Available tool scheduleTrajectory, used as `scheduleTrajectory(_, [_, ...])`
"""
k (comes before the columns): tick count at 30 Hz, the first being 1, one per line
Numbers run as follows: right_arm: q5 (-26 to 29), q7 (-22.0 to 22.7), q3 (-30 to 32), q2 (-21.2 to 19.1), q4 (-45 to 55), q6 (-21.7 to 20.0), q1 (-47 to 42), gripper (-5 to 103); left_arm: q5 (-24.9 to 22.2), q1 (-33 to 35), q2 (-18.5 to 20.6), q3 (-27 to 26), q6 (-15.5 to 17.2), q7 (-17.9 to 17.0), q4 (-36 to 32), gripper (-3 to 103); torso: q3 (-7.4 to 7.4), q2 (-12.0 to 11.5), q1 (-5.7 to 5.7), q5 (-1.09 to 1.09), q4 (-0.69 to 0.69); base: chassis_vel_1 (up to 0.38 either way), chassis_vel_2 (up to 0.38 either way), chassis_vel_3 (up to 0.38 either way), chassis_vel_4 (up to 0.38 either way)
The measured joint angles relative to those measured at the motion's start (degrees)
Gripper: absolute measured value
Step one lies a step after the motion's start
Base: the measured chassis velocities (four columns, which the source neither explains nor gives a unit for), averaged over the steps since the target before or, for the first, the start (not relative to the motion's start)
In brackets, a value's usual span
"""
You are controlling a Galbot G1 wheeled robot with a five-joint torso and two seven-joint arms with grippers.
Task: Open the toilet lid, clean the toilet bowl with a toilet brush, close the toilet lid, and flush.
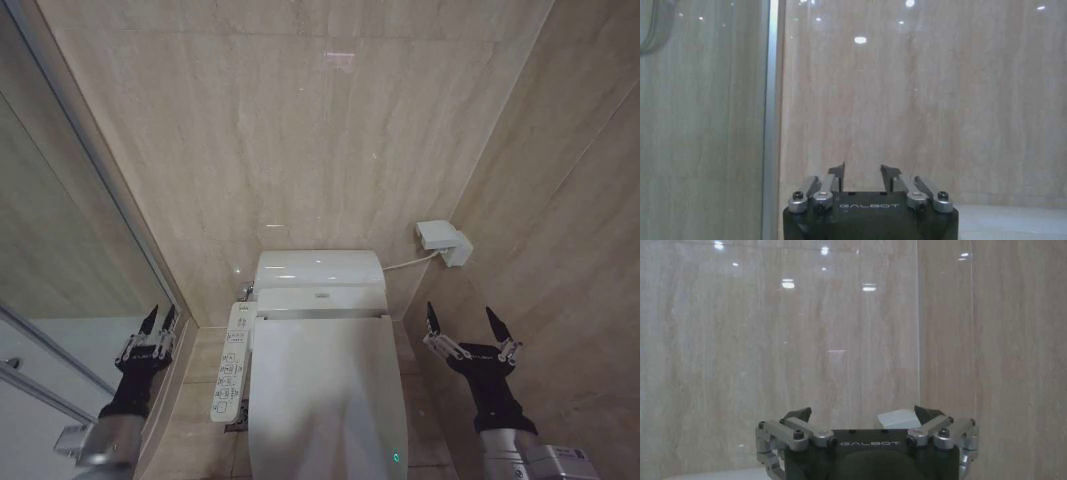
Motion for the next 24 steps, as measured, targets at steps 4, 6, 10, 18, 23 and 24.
scheduleTrajectory(4, [0.0, 0.0, 0.0, 0.0, 0.0, 0.0, 0.0, 100, 2.8, 2.7, -1.9, 0.0, 0.9, -0.5, -3.7, 36, 0.00, 0.0, 0.00, 0.00, -0.01, 0.000, 0.000, 0.000, 0.000])
scheduleTrajectory(6, [0.0, 0.0, 0.0, 0.0, 0.0, 0.0, 0.0, 100, 4.2, 4.3, -2.5, -0.1, 1.5, -1.0, -5.8, 64, 0.01, 0.0, 0.00, 0.00, 0.00, 0.000, 0.000, 0.000, 0.000])
scheduleTrajectory(10, [0.0, 0.0, 0.0, 0.0, 0.0, 0.0, 0.0, 100, 5.3, 6.1, -2.9, -0.7, 2.3, -2.2, -8.7, 64, 0.00, 0.0, 0.01, 0.00, 0.00, 0.000, 0.000, 0.000, 0.000])
scheduleTrajectory(18, [0.0, 0.0, 0.0, 0.0, 0.0, 0.0, 0.0, 100, 5.6, 9.5, -4.6, 0.7, 3.5, -3.6, -13.3, 90, 0.00, 0.0, 0.01, 0.00, 0.00, 0.000, 0.000, 0.000, 0.000])
scheduleTrajectory(23, [0.0, 0.0, 0.0, 0.0, 0.0, 0.0, 0.0, 100, 6.8, 10.4, -4.7, 1.3, 3.2, -3.5, -14.1, 100, 0.00, 0.0, 0.01, -0.01, 0.00, 0.000, 0.000, 0.000, 0.000])
scheduleTrajectory(24, [0.0, 0.0, 0.0, 0.0, 0.0, 0.0, 0.0, 100, 6.8, 10.4, -4.7, 1.3, 3.2, -3.5, -14.1, 100, 0.00, 0.0, 0.01, -0.01, 0.00, 0.000, 0.000, 0.000, 0.000])
